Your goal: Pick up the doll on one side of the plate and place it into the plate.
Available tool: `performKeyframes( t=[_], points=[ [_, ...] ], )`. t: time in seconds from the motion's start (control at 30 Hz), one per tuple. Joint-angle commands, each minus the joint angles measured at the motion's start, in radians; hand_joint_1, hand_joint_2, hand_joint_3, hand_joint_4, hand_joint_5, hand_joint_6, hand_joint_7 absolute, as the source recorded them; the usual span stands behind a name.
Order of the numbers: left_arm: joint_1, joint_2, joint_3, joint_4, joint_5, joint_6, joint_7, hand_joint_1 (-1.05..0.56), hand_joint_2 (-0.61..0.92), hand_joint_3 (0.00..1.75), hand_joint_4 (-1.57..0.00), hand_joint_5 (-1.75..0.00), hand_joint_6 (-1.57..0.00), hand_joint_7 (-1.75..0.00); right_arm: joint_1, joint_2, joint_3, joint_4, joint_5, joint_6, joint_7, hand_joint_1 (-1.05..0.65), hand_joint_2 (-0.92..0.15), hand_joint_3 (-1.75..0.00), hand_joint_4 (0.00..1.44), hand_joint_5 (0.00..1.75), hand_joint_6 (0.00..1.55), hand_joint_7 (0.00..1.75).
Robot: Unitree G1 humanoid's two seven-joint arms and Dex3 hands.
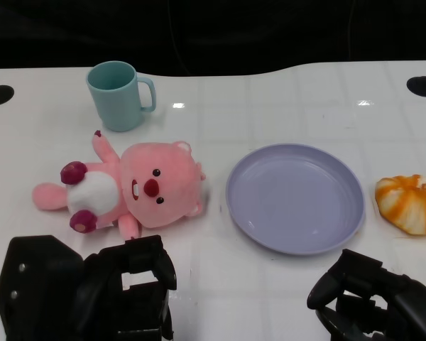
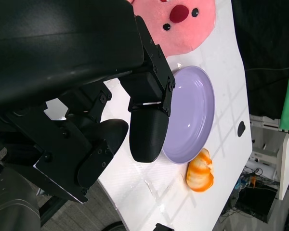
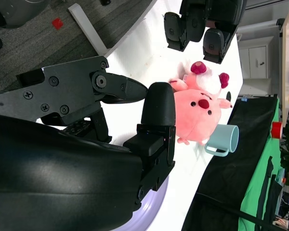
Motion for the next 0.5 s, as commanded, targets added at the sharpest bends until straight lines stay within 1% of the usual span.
performKeyframes(
  t=[0.03, 0.5],
  points=[
    [-0.009, 0.016, 0.010, 0.007, -0.004, -0.006, -0.010, -0.07, 0.40, 1.48, -0.93, -1.75, -0.87, -1.63, -0.002, -0.006, -0.004, 0.004, 0.000, -0.006, -0.002, -0.29, -0.92, -0.48, 0.67, 1.75, 0.49, 1.62],
    [-0.008, 0.015, 0.011, 0.000, -0.004, 0.001, -0.006, -0.07, 0.40, 1.49, -0.93, -1.75, -0.87, -1.62, 0.000, -0.004, -0.004, -0.003, 0.006, -0.001, -0.002, -0.28, -0.92, -0.47, 0.67, 1.75, 0.49, 1.62]
  ],
)
